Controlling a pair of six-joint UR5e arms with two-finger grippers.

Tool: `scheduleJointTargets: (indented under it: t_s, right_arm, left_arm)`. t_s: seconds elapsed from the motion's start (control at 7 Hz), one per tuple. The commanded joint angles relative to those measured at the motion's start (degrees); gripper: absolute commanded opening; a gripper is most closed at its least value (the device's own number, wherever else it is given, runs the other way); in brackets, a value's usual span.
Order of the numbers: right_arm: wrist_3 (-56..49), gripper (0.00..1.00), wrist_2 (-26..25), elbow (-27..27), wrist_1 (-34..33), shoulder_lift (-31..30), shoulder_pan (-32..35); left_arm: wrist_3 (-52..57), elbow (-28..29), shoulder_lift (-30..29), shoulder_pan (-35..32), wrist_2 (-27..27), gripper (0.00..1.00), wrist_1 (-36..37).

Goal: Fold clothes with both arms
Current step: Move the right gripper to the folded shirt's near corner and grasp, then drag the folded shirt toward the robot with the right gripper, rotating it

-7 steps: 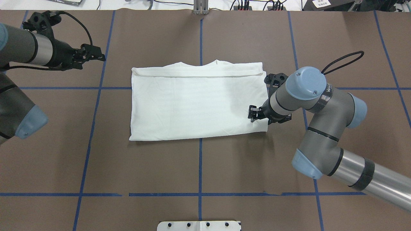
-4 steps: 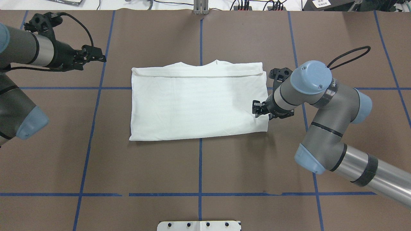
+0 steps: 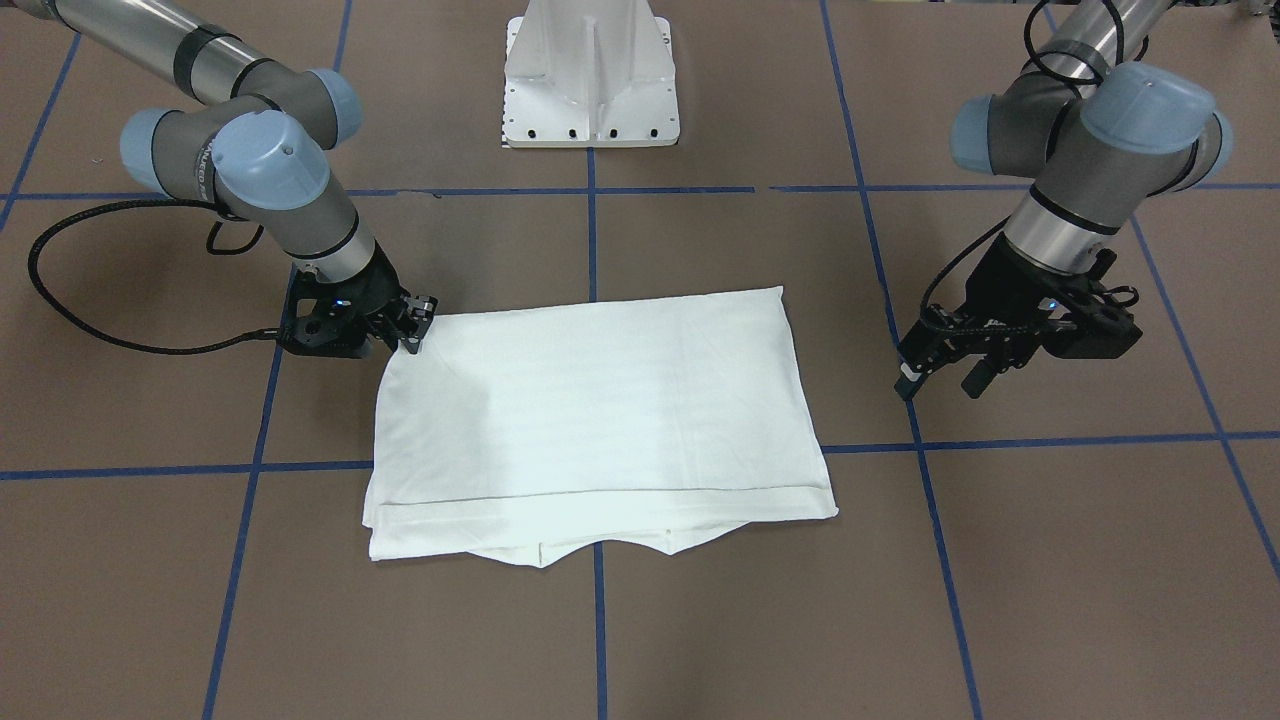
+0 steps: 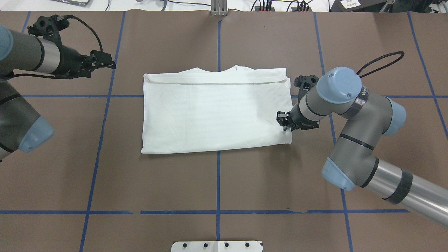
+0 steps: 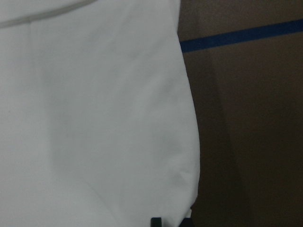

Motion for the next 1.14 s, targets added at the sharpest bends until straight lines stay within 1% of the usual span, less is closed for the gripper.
scheduleJointTargets:
  t_s: [0.0, 0.14, 0.29, 0.43, 0.57, 0.71, 0.86, 1.0]
  right_arm:
    - [0.03, 0.0, 0.67, 3.12, -0.2, -1.81, 0.46]
    - [0.03, 0.0, 1.89, 11.24, -0.38, -8.79, 0.29]
    - [0.03, 0.0, 1.81, 15.85, -0.38, -13.3, 0.37]
    - [0.03, 0.0, 1.46, 18.5, -0.21, -17.43, 0.38]
    - [0.03, 0.0, 1.72, 22.53, -0.12, -21.74, -0.15]
    - [0.03, 0.0, 2.68, 27.01, -0.12, -26.39, -2.68]
    - [0.03, 0.0, 5.74, 31.41, -0.12, -30.18, -6.44]
    - [0.03, 0.0, 8.12, 34.76, -0.03, -31.78, -12.31]
  left_arm:
    - [0.0, -0.11, -0.06, 0.01, 0.01, 1.0, 0.0]
    - [0.0, -0.29, 0.03, -0.08, 0.36, 1.0, 0.0]
    - [-0.09, -0.55, 0.03, 0.09, 3.84, 1.0, 0.09]
    - [-0.17, -0.64, -0.06, 0.27, 4.4, 1.0, 0.18]
    - [-0.18, -0.64, -0.06, 0.27, 4.41, 1.0, 0.18]
    - [-0.18, -0.64, -0.23, 0.36, 4.49, 1.0, 0.18]
    - [-0.18, -0.81, -0.5, 0.44, 4.49, 1.0, 0.09]
    - [-0.18, -1.08, -0.67, 0.53, 4.58, 1.0, 0.09]
